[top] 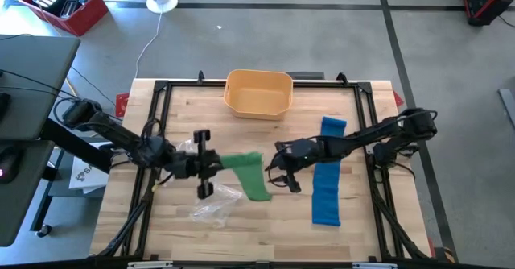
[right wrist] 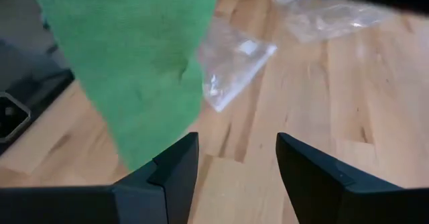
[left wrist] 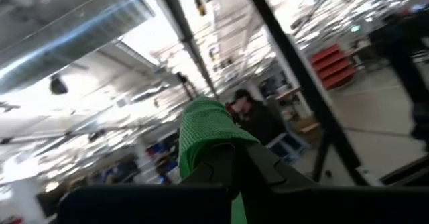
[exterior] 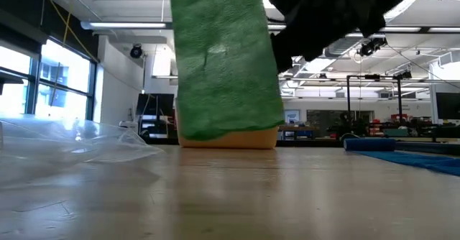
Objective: Roll bandage
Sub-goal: Roll the green bandage
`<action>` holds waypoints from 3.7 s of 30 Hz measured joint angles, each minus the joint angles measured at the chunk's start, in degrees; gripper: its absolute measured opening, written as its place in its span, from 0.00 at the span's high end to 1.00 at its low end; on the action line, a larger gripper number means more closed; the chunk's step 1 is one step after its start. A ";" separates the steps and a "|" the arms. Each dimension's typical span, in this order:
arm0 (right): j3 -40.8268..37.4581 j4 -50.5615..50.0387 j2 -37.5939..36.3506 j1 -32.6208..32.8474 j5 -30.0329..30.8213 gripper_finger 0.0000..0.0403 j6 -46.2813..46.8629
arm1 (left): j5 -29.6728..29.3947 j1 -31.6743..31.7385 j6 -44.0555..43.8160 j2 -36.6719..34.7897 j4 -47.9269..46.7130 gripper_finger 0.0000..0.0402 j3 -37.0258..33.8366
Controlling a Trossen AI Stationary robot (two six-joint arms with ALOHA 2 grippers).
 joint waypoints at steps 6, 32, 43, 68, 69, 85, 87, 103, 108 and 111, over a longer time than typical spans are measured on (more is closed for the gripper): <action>-4.22 2.92 0.02 1.18 -2.37 0.52 0.98 | 1.05 3.93 -1.62 0.00 0.15 1.00 0.00; -4.51 6.76 -0.11 -7.62 8.09 0.52 -5.02 | 5.88 5.28 -1.55 0.00 5.08 1.00 0.00; -4.44 17.25 8.32 -5.46 0.78 0.52 -0.65 | 5.90 5.28 -1.72 0.00 5.51 1.00 0.00; -0.80 9.08 -11.58 8.53 -13.95 1.00 0.74 | -7.89 12.23 -3.18 -9.72 -23.80 1.00 -0.04; -0.80 8.95 -12.61 9.59 -13.55 1.00 0.57 | -7.17 12.83 -4.09 -10.15 -24.42 1.00 -0.03; -0.80 -6.82 -9.33 9.98 19.31 1.00 -1.73 | 15.97 14.59 -23.45 -11.04 -8.24 1.00 -0.04; -0.82 -7.15 -7.24 8.30 28.56 1.00 -1.62 | 19.16 14.59 -28.39 -11.04 -6.63 1.00 -0.04; -0.80 28.78 -27.30 -2.87 67.98 1.00 -57.42 | 20.28 6.80 -66.05 1.02 -24.93 1.00 -1.46; 3.48 30.25 -35.92 5.15 55.69 1.00 -77.59 | 20.44 7.26 -67.46 4.05 -30.81 1.00 -1.46; 10.52 26.71 -37.20 10.54 54.81 1.00 -81.16 | 19.94 8.12 -67.59 4.59 -35.38 1.00 -1.46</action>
